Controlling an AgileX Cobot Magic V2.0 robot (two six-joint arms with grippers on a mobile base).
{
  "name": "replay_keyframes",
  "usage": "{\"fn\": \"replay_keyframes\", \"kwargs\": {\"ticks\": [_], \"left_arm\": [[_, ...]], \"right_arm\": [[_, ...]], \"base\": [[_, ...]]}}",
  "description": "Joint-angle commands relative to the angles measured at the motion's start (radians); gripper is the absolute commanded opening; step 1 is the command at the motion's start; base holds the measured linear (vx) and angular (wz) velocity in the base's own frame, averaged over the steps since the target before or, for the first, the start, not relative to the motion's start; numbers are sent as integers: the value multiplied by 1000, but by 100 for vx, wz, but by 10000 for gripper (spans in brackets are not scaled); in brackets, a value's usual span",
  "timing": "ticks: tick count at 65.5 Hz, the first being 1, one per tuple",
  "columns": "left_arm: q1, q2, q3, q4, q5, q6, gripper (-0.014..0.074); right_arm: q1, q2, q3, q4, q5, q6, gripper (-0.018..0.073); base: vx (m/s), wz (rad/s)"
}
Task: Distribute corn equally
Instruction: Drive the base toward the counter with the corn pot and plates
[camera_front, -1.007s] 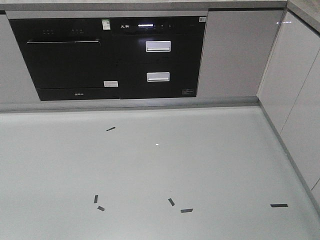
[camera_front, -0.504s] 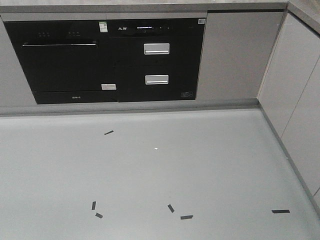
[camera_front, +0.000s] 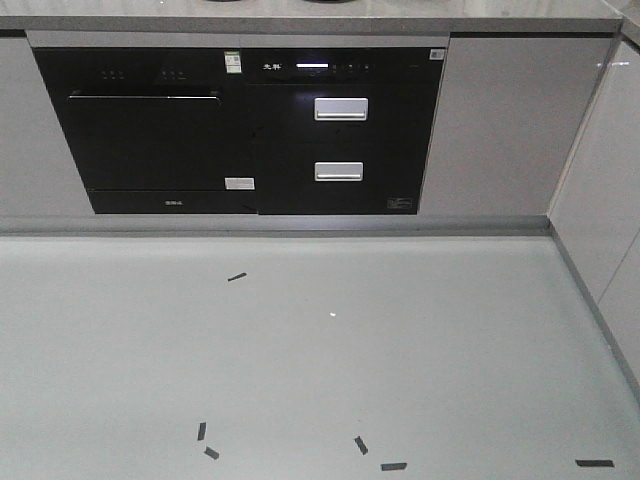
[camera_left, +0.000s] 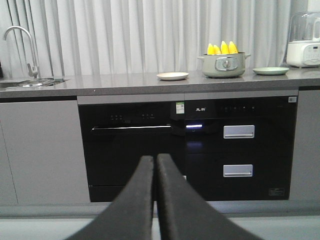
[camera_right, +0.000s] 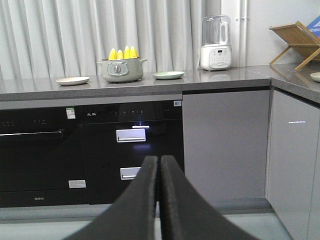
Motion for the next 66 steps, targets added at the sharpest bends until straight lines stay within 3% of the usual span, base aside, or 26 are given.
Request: {"fn": "replay_keyframes", "kwargs": {"ticks": [1,66], "left_arm": [[-3,-16,13,-10,-70,-8,-6],[-3,-16,13,-10,-70,-8,-6]], "right_arm": [[0,-3,7,-9,-75,-7,-7],[0,-3,7,-9,-75,-7,-7]], "base": [[18,8],[19,0]]}}
